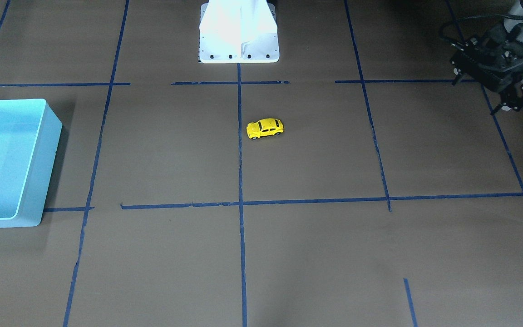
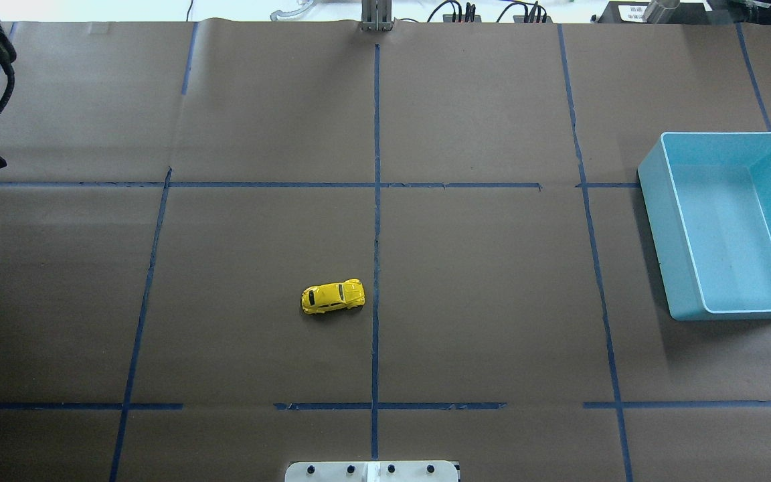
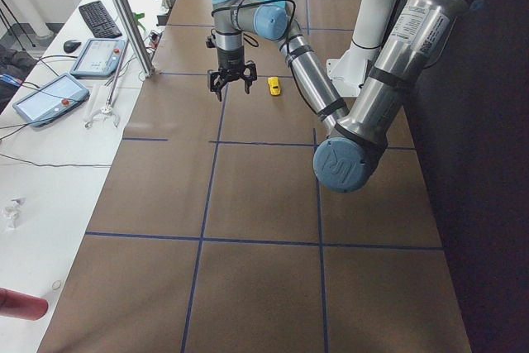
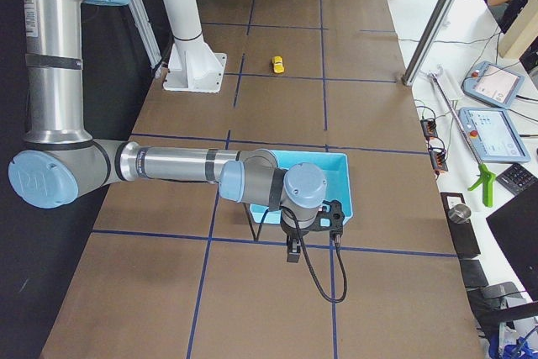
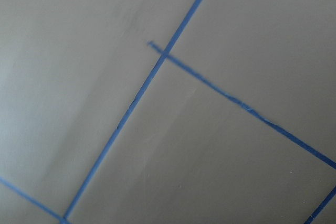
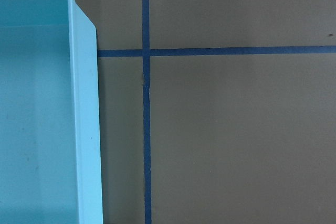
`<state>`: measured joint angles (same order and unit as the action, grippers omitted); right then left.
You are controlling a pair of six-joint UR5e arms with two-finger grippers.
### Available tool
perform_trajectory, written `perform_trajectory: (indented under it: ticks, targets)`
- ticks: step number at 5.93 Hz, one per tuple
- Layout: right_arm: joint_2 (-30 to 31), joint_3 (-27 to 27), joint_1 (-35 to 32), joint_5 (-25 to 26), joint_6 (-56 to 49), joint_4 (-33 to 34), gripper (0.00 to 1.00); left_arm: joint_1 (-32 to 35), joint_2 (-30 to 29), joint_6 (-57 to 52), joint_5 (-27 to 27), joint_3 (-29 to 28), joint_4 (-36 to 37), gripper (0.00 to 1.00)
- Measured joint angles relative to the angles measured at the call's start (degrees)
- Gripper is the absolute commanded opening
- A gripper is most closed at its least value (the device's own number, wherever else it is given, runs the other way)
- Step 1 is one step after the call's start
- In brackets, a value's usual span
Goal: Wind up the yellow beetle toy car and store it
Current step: 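Reach the left gripper down over the yellow beetle toy car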
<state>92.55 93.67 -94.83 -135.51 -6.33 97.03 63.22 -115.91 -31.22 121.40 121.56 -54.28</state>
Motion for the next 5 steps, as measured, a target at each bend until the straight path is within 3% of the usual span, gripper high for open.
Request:
perform_trajectory:
  ticks: [1, 3, 5]
  targets:
    - [0.0, -0.04, 0.03, -0.01, 0.0, 0.0, 1.0, -4.1, -2.16, -2.11, -0.61, 1.25, -0.14, 1.0]
    - [0.0, -0.06, 0.04, 0.05, 0.0, 0.0, 1.0, -18.74, -6.82, -4.16, -7.29, 2.24, -1.82, 1.0]
    - [0.0, -0.07, 0.06, 0.03, 0.0, 0.0, 1.0, -26.41, -9.09, -4.32, -10.71, -1.51, -8.2, 1.0]
